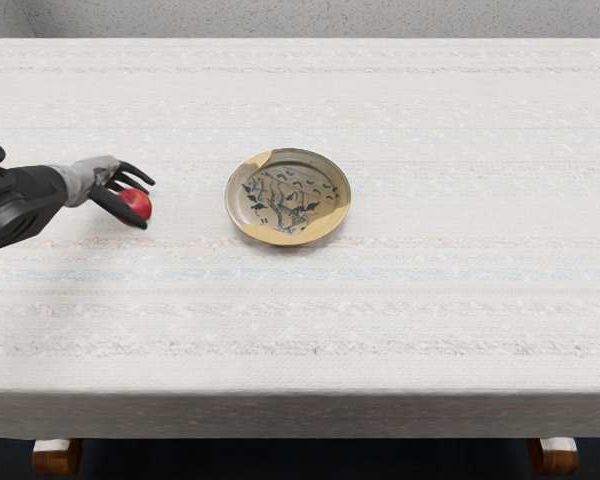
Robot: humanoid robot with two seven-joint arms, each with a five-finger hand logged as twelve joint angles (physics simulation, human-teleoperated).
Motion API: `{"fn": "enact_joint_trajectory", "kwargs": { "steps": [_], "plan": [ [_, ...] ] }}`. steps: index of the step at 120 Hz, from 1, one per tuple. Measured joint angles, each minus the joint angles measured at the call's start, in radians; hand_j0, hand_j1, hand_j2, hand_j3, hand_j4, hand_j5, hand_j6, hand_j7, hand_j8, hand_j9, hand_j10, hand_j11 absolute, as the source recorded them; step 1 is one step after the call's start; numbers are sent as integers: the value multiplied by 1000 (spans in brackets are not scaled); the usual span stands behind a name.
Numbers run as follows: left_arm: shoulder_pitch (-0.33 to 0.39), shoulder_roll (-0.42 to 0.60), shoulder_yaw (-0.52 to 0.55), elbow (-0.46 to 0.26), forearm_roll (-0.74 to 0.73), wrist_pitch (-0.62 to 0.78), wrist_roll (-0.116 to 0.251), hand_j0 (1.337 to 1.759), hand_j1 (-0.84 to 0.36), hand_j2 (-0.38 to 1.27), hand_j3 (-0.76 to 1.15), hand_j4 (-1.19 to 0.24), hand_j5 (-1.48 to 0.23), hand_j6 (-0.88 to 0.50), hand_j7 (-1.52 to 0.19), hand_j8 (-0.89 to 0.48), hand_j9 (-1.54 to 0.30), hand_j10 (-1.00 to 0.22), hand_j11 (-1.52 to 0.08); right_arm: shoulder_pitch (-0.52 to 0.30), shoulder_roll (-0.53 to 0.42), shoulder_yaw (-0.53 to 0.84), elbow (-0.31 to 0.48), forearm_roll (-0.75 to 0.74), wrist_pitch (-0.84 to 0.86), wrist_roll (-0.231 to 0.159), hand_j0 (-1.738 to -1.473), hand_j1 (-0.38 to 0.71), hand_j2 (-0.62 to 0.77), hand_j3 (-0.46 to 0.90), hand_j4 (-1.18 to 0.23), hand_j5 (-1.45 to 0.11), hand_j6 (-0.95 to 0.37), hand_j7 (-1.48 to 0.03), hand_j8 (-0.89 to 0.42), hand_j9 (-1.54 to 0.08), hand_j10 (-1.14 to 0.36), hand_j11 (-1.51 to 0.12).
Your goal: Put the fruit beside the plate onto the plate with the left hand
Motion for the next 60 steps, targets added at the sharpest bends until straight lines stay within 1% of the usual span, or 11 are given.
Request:
{"fn": "enact_joint_trajectory", "kwargs": {
  "steps": [12,14,15,16,17,27,29,40,48,52,60],
  "plan": [
    [6,0,1,3,-1,6,0,1658,-209,95,0,-471,-601,-471,-601,-459,-605,-442,-607,0,0,0,0,0,0,0,-1658,-349,0,0,0,0,-1,0,0,0,0,0],
    [10,-1,0,3,-1,7,-2,1658,-212,96,0,-476,-601,-476,-602,-460,-610,-448,-559,0,0,0,0,0,0,0,-1658,-349,0,0,0,0,-1,0,0,0,0,0],
    [11,-1,-1,4,-1,8,-3,1658,-214,97,0,-480,-599,-480,-601,-462,-609,-422,-623,0,0,0,0,0,0,0,-1658,-349,0,0,0,0,-1,0,0,0,0,0],
    [12,-2,-1,4,-1,8,-5,1658,-217,97,0,-481,-603,-480,-606,-459,-615,-458,-541,0,0,0,0,0,0,0,-1658,-349,0,0,0,0,-1,0,0,0,0,0],
    [12,-2,-2,4,-1,8,-5,1658,-219,97,0,-486,-602,-481,-605,-463,-614,-436,-622,0,0,0,0,0,0,0,-1658,-349,0,0,0,0,-1,0,0,0,0,0],
    [14,-2,-3,7,-1,10,-7,1658,-239,104,0,-505,-622,-499,-628,-477,-635,-418,-687,0,0,0,0,0,0,0,-1658,-349,0,0,0,0,0,0,0,0,0,0],
    [15,-2,-3,7,-1,10,-6,1658,-240,97,0,-510,-623,-501,-631,-476,-638,-397,-752,0,0,0,0,0,0,0,-1658,-349,0,0,0,0,-1,0,0,0,0,0],
    [13,-2,-2,7,-1,10,-6,1657,-238,105,0,-514,-648,-481,-655,-472,-661,-428,-698,0,0,0,0,0,0,0,-1658,-349,0,0,0,0,0,0,0,0,0,0],
    [10,-2,-1,7,-1,9,-4,1657,-244,133,0,-522,-660,-488,-664,-475,-669,-423,-701,0,0,0,0,0,0,0,-1658,-349,0,0,0,0,0,0,0,0,0,0],
    [9,-3,-1,6,-2,9,-2,1657,-246,157,0,-529,-666,-490,-669,-478,-673,-387,-768,0,0,0,0,0,0,0,-1658,-349,0,0,0,0,0,0,0,0,0,0],
    [3,-3,-1,2,-3,9,-1,1657,-251,180,0,-535,-681,-494,-683,-480,-686,-433,-755,0,0,0,0,0,0,0,-1658,-349,0,0,0,0,0,0,0,0,0,0]
  ]
}}
